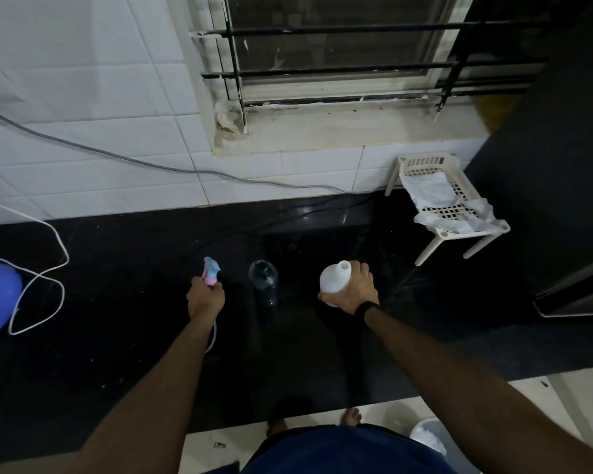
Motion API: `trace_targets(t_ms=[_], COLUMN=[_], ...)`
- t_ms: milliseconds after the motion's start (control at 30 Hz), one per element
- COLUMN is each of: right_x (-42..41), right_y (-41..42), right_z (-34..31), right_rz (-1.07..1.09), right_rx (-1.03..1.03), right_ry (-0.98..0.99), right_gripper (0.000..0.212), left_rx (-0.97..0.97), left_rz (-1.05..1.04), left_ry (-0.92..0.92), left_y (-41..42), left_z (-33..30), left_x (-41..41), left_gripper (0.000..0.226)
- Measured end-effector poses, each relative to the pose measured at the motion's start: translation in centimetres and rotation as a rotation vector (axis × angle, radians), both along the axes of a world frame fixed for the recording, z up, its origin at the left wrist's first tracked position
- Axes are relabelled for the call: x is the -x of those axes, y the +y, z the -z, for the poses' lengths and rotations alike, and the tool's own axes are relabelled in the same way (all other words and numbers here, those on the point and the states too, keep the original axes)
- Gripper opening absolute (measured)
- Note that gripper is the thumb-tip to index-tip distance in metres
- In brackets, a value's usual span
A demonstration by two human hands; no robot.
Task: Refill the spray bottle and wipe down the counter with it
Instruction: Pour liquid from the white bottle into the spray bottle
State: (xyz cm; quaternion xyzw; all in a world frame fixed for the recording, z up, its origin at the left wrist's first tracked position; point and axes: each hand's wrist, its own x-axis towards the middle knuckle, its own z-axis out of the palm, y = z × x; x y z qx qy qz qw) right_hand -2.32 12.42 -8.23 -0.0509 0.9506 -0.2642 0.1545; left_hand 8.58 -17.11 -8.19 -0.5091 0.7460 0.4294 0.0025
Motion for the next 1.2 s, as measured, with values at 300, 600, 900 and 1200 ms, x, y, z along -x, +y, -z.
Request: trace_targets(t_ms=[300, 600, 900, 1200], right_x=[-1.6, -2.2, -0.4, 0.9], right_y=[-1.3, -3.1, -4.2, -4.5], right_z=[-0.1, -1.9, -5.8, -6.1], right_rz=[0.119, 0.129, -0.123, -0.320], right_rx=[0.062, 0.218, -0.011, -0.278], right_ry=[0.010, 0.112, 0.375, 0.538], right_gripper=[0.096, 0.084, 0.070, 0.068], left_rx=[0.077, -0.021, -0.127, -0.162], left_rz=[0.056, 0.675, 0.689, 0.688], left_ry=[0.243, 0.528, 0.537, 0.534], left_y=[0.4, 5.8, 9.0, 9.9], left_z=[-0.2, -0.7, -0.5, -0.4], left_x=[0.1, 1.7, 3.5, 4.0], left_gripper=[0.075, 0.077, 0.053, 0.050])
